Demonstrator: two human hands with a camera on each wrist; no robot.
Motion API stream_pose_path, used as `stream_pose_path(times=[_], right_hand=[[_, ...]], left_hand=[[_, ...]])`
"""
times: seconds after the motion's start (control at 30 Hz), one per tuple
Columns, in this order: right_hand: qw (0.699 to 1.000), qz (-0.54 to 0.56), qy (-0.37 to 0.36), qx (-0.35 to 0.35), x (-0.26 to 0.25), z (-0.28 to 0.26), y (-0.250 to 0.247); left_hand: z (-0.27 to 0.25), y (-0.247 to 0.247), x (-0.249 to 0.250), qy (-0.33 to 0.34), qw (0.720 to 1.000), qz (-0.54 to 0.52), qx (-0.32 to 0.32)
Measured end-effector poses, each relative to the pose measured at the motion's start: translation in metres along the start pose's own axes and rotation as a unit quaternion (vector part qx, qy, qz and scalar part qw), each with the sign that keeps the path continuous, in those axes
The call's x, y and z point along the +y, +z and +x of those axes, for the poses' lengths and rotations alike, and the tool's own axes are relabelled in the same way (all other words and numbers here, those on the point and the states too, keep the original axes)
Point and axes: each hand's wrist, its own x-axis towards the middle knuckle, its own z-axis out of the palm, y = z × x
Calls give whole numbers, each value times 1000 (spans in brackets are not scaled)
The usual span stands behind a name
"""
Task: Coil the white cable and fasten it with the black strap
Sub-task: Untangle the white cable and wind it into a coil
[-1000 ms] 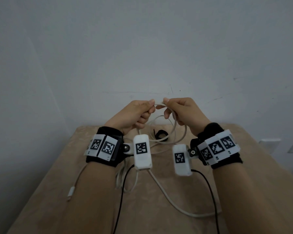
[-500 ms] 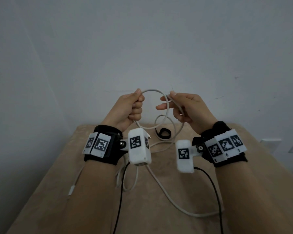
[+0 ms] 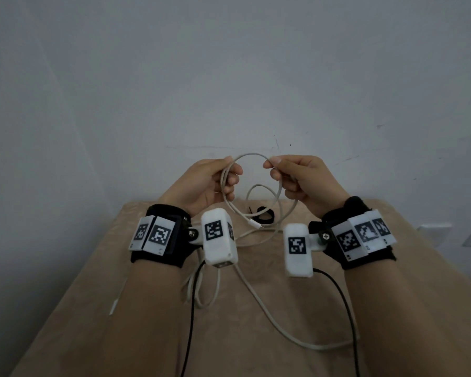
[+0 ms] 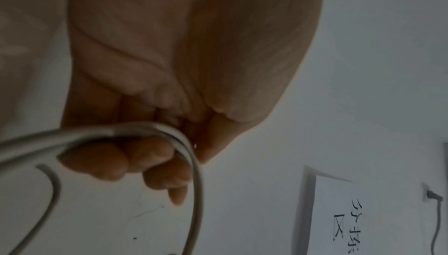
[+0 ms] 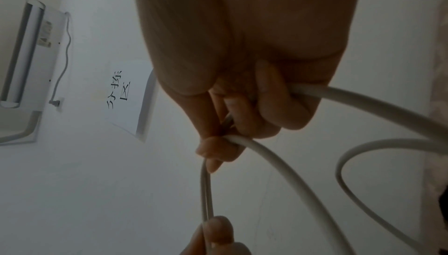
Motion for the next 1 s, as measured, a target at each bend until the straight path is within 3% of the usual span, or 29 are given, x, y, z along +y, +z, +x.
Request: stream_pose_path(times=[0.3, 0.5, 0.77, 1.0], right_hand=[[989, -108, 27, -96, -5, -4, 4], [988, -117, 24, -101, -8, -4, 6], [998, -46, -4, -42, -11, -4, 2], [999, -2, -30, -41, -11, -6, -5]], left_hand=[[-3, 14, 2, -8, 982, 173, -73], [-2, 14, 3, 1, 978, 195, -71], [0, 8, 8, 50, 996, 78, -18], [0, 4, 12, 40, 998, -51, -1]])
